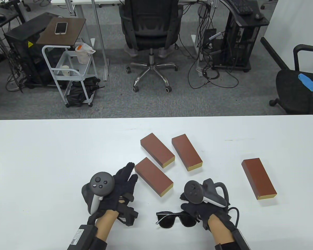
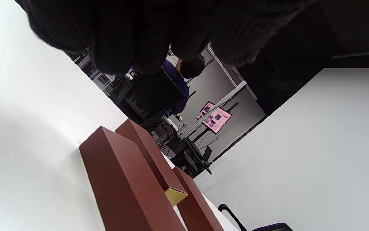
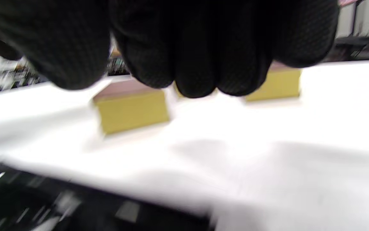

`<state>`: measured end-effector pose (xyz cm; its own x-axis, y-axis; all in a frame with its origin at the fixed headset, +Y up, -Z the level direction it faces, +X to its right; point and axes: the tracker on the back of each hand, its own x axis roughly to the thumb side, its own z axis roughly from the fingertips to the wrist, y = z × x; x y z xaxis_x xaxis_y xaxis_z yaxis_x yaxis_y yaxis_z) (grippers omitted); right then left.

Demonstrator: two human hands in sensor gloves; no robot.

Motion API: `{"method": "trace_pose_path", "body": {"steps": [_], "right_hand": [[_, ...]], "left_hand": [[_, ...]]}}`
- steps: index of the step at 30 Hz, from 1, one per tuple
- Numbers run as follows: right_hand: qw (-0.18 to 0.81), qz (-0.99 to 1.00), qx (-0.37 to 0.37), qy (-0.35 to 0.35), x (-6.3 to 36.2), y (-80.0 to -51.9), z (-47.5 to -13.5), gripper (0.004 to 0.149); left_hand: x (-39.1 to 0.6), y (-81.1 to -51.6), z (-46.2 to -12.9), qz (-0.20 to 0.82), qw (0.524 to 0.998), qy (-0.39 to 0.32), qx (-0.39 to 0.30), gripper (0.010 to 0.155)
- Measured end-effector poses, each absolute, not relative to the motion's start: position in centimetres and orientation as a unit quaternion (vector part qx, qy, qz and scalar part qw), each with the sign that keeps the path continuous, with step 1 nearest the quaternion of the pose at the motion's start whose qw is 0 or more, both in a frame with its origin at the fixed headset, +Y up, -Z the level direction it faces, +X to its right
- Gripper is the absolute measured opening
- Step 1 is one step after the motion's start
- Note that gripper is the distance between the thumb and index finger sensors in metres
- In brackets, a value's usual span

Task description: Slide to open storage boxes and store sunglasses

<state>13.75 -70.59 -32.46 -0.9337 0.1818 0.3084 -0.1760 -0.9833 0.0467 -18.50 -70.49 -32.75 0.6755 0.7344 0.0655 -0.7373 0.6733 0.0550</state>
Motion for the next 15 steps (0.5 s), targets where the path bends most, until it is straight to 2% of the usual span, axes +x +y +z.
{"method": "trace_pose_path", "body": {"steps": [4, 6, 8, 10, 15], "right_hand": [[0.117, 0.985, 0.112, -0.058, 16.3, -69.9, -33.3, 0.058], [0.079, 0.987, 0.094, -0.101, 17.9, -69.6, -33.9, 0.06], [0.043, 0.99, 0.064, -0.115, 19.4, -69.7, -34.6, 0.063], [0.013, 0.995, 0.023, -0.1, 20.9, -69.9, -35.5, 0.069], [-0.033, 0.996, -0.078, -0.002, 24.9, -71.2, -37.5, 0.086]], "left_hand": [[-18.1, -70.2, -32.6, 0.368, 0.929, -0.021, 0.042, 0.069], [-18.0, -69.9, -32.5, 0.355, 0.934, -0.024, 0.045, 0.07], [-18.0, -69.8, -32.5, 0.343, 0.938, -0.027, 0.045, 0.07], [-18.0, -69.7, -32.5, 0.335, 0.941, -0.027, 0.045, 0.071], [-17.9, -70.0, -32.5, 0.327, 0.943, -0.034, 0.045, 0.072]]}}
